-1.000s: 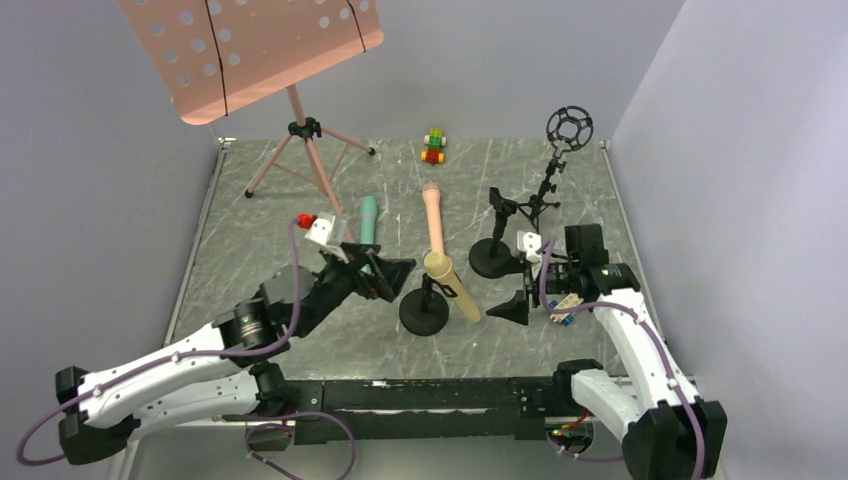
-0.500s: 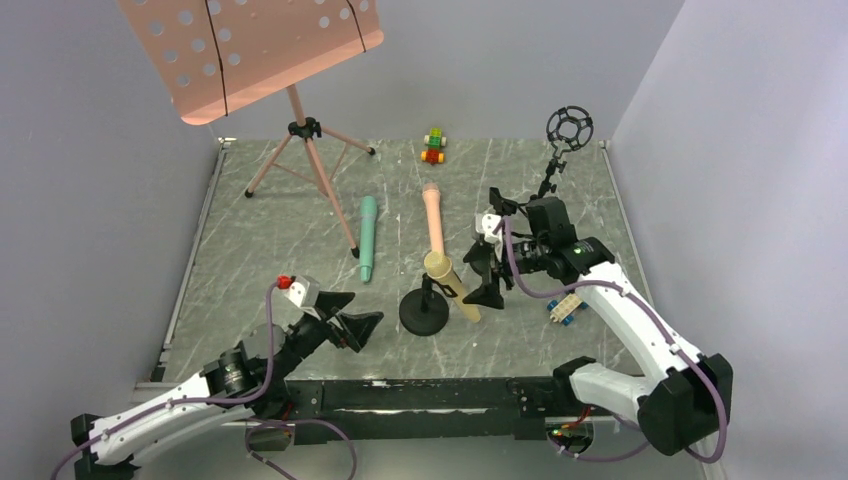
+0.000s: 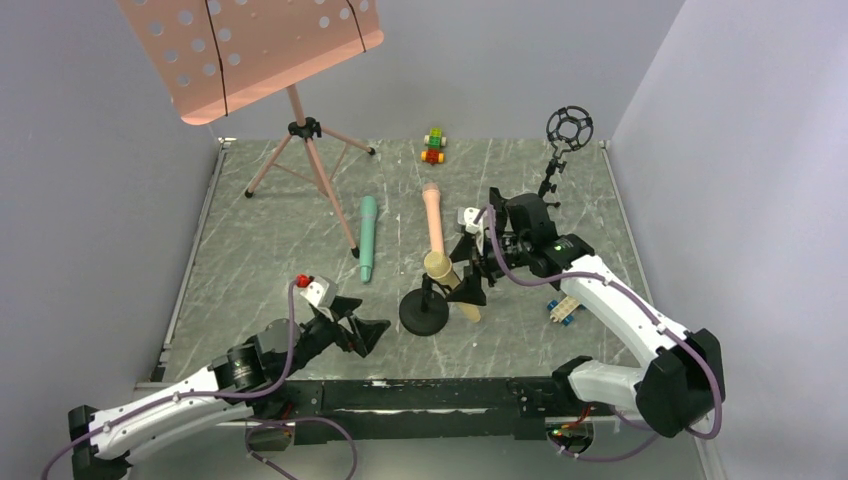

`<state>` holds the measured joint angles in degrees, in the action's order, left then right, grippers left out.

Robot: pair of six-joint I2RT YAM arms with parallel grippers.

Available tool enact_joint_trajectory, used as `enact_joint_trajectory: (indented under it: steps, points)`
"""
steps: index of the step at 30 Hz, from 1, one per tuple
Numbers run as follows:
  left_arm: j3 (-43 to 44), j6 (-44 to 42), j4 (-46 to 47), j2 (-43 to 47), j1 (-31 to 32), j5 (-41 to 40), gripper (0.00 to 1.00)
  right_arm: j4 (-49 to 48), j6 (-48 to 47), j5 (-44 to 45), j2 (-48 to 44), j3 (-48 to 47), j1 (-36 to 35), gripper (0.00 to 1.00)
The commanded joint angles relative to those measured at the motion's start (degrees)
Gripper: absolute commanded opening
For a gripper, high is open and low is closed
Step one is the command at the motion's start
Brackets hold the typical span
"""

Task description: Attach the microphones to the stand

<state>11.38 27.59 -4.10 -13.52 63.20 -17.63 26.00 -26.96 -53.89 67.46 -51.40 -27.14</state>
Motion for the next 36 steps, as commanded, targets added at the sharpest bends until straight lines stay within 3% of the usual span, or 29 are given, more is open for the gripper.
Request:
enact_joint_trajectory:
  steps: [1, 6, 12, 16, 20, 27, 31, 36]
  points:
    - [3.0, -1.9, 3.2, -2.4, -0.2, 2.7, 0.99, -3.9, 1.8, -0.3, 0.9, 0.3, -1.2, 0.98]
    - [1.2, -5.8, 9.4, -4.1, -0.2, 5.6, 0.99, -4.6, 1.2, -1.4, 0.3, 1.8, -1.5, 0.91]
    - [-1.1, -14.4, 19.9, -11.8, -0.2, 9.2, 0.99, -1.8, -3.5, -2.8, -2.0, 2.6, -1.2, 0.93]
    - [-7.2, -19.4, 35.4, -18.4, -0.2, 9.8, 0.99, 0.3, -6.4, -3.2, -3.8, 3.0, 0.5, 0.99]
    - [-12.9, -23.5, 51.1, -25.3, -0.2, 9.1, 0.99, 3.1, -9.9, -8.4, -6.9, 3.7, 6.0, 1.00]
    - [-9.5, -31.0, 65.7, -44.4, -1.1, 12.4, 0.99, 5.4, -16.4, -15.6, -13.7, 7.2, 16.6, 1.00]
    - [-8.5, -30.0, 77.6, -57.4, -3.1, 15.7, 0.99, 6.4, -18.1, -16.7, -15.4, 8.8, 18.3, 1.00]
    - [-3.7, -29.3, 83.7, -67.3, -3.6, 16.6, 0.98, 6.6, -17.8, -17.0, -16.1, 9.4, 20.2, 1.00]
